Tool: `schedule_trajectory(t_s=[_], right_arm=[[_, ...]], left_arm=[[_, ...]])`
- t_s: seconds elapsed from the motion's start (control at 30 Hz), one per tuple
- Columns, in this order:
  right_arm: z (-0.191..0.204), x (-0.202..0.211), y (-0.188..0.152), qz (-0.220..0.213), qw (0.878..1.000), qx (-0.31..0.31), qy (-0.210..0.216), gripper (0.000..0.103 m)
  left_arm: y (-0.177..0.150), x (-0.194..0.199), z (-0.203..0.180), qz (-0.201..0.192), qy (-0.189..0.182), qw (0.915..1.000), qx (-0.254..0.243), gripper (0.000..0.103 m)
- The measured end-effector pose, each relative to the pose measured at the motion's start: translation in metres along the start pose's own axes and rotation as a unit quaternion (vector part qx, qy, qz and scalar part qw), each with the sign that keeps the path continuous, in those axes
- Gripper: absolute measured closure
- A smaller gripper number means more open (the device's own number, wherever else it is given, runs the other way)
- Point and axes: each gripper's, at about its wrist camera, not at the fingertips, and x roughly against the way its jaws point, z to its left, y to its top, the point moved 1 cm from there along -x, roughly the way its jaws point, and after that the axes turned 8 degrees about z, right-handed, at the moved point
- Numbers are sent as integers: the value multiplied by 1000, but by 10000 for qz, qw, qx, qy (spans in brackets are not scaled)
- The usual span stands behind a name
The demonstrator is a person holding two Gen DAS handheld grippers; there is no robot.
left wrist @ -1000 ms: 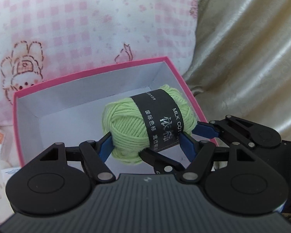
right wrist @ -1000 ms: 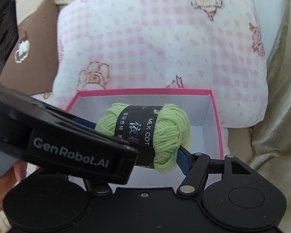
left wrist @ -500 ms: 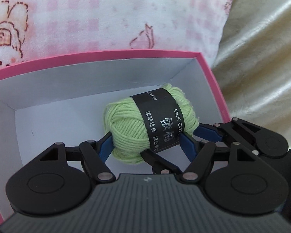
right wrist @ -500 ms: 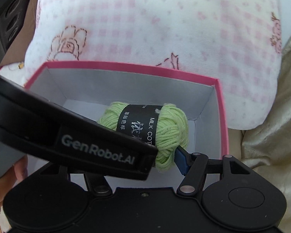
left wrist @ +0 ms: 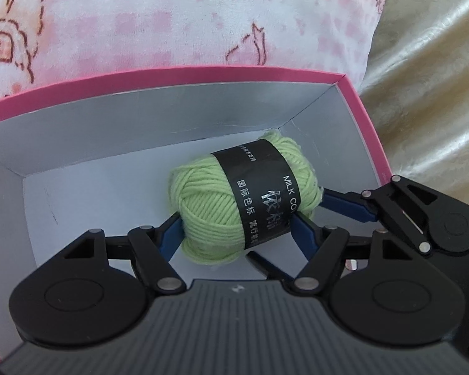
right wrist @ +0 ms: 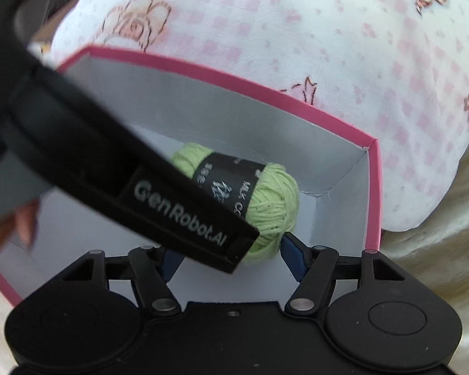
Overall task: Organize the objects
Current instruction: 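Open the left tool to release the yarn ball inside the pink box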
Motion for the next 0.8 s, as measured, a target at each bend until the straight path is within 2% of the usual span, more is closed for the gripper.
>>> schedule_trajectory(t_s=[0.03, 0.07, 0.13, 0.2, 0.33, 0.43, 0.6, 0.67, 0.8], right_arm=[[3, -1, -1, -31, 9999, 57, -116, 36], [4, -2, -2, -54, 9999, 77, -137, 44], [2, -4, -4, -56, 9999, -51, -123, 48], [-2, -4, -6, -154, 9996, -177, -145, 57], [-9, -5, -7, -151, 9987, -371, -301, 83], [-12, -6, -7, -157, 9977, -448, -488, 87], [-15, -5, -8, -190, 9974, -574, -396, 88], [-17, -4, -12, -192, 9975, -566, -389, 88], [-21, -1, -17, -246, 9976, -649, 10, 88]], left_arm=[[0, 1, -1, -5, 40, 10000, -23, 31], [-1, 3, -2, -2, 91, 10000, -37, 37], [-3, 8, -6, -27, 98, 9999, -120, 38], [-4, 12, -8, -107, 120, 9997, -177, 38], [1, 8, -9, -139, 184, 9996, -146, 43], [5, -2, -9, -118, 105, 9999, -38, 52], [14, -17, -10, -89, -144, 9991, 377, 56], [17, -17, -14, -139, -38, 9994, 306, 55], [20, -13, -19, -168, 214, 9994, 202, 55]])
